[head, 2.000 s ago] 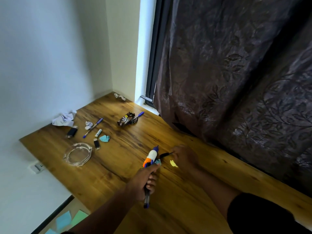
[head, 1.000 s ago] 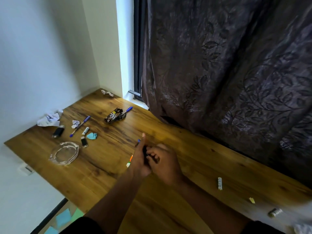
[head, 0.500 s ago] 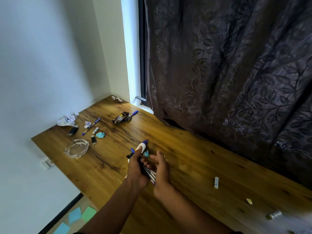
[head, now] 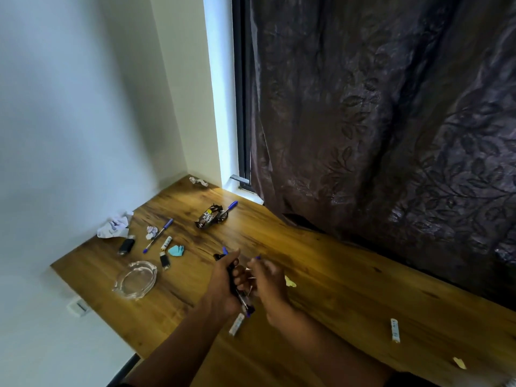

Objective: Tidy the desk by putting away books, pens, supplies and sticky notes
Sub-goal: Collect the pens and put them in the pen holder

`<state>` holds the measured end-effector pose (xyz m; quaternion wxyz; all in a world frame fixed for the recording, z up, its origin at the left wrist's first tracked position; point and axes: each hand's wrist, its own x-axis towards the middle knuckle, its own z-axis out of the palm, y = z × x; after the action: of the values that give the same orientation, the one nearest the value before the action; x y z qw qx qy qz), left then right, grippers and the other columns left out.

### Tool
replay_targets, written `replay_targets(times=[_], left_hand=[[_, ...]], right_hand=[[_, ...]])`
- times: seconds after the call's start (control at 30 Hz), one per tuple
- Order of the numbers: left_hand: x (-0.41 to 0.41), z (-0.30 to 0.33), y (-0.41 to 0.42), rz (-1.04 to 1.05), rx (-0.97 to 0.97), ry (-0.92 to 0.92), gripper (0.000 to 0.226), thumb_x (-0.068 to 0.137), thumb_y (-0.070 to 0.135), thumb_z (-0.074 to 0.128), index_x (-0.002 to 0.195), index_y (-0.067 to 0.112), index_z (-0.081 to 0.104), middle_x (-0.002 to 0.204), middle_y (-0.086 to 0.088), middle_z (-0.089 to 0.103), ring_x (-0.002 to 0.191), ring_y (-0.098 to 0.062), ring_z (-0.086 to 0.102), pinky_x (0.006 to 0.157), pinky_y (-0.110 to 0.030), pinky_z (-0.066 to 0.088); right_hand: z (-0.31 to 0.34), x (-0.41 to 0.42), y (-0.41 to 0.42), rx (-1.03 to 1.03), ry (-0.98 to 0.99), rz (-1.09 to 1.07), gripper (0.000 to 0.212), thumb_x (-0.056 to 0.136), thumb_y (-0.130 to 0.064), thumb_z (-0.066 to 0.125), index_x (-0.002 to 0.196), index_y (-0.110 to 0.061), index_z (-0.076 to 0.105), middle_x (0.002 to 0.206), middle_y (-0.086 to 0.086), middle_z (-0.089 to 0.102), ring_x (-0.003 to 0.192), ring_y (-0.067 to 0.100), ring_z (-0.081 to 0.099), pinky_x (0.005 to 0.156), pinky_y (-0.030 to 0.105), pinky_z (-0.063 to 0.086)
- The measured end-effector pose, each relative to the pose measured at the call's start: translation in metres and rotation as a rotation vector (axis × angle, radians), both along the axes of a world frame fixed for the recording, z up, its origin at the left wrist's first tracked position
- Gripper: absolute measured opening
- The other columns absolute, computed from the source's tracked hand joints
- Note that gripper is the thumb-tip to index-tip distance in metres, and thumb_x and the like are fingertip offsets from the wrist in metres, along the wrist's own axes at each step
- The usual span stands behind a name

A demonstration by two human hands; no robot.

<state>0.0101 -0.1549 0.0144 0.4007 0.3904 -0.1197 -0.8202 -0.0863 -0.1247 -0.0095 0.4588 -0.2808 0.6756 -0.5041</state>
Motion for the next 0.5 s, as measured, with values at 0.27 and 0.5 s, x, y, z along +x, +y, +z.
replay_targets(times=[0.27,0.5], left_hand=[[0.047,-0.006,-0.084,-0.145,0.083,-0.198,0.029,0.089,0.025,0.072,0.067,0.017,0.054,0.058,0.003,0.044,0.046,-0.01,0.038,0.041,-0.021,0.035],[0.088,-0.023,-0.137,-0.197,0.119,-0.206,0.021,0.085,0.021,0.073,0.076,0.015,0.055,0.063,0.001,0.046,0.05,-0.012,0.04,0.046,-0.024,0.037]], right_hand=[[-0.006,-0.003,-0.118,0.084,0.589,0.299,0.017,0.091,-0.025,0.064,0.107,-0.028,0.071,0.114,-0.01,0.072,0.106,0.015,0.067,0.093,0.035,0.055],[-0.023,-0.016,-0.231,0.177,1.015,0.485,0.042,0.095,-0.021,0.052,0.135,-0.034,0.056,0.141,0.0,0.057,0.122,0.027,0.057,0.092,0.034,0.049]])
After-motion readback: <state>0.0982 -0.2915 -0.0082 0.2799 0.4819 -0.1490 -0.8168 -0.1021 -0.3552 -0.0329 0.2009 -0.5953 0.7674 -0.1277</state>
